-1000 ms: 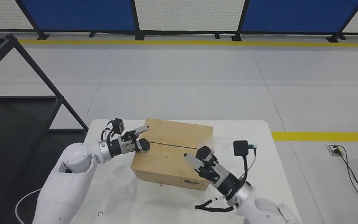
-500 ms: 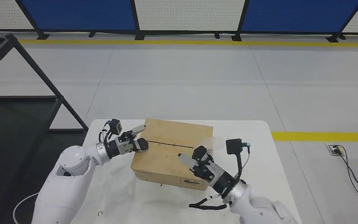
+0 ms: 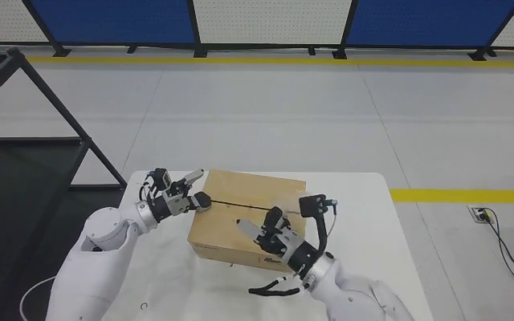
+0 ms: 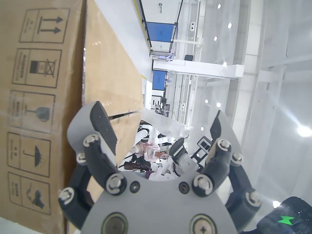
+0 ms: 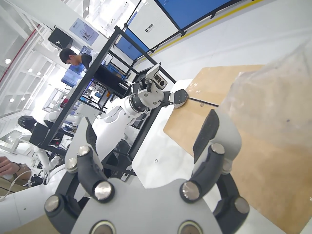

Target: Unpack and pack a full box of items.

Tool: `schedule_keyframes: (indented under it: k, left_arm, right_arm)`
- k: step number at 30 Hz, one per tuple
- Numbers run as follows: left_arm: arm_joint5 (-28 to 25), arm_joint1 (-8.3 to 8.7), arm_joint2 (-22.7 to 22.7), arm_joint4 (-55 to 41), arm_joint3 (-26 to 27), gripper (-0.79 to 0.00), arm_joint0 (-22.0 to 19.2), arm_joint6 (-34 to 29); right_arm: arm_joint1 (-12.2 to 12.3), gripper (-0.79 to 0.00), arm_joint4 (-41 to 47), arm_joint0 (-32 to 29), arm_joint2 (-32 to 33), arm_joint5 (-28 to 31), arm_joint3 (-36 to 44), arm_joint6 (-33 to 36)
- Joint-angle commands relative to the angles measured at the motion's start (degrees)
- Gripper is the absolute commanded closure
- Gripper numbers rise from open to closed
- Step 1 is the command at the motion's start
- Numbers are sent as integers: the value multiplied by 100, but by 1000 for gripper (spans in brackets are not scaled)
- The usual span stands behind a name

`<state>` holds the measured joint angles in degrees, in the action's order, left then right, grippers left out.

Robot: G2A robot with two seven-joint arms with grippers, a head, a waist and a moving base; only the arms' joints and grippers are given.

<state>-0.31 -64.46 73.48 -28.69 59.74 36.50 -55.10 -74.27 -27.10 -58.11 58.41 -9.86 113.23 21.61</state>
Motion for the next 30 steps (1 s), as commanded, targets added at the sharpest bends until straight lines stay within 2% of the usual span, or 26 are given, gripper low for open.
schedule_keyframes:
  k: [1,13,30]
  left_arm:
    - [0,-6,-28,-6,-8,-785,-11,5]
    - [-62,-4,-28,-103,-9,-785,37,4]
    - [-77,20,12,-152,35,-785,85,-6]
  right_arm:
    - [-48,-785,-149,227,-186,-244,-108,33]
    - [-401,-785,-337,1414,-1039,-1123,-1035,250]
    - [-809,-785,-85,2160,-1548,-1111,-1988,424]
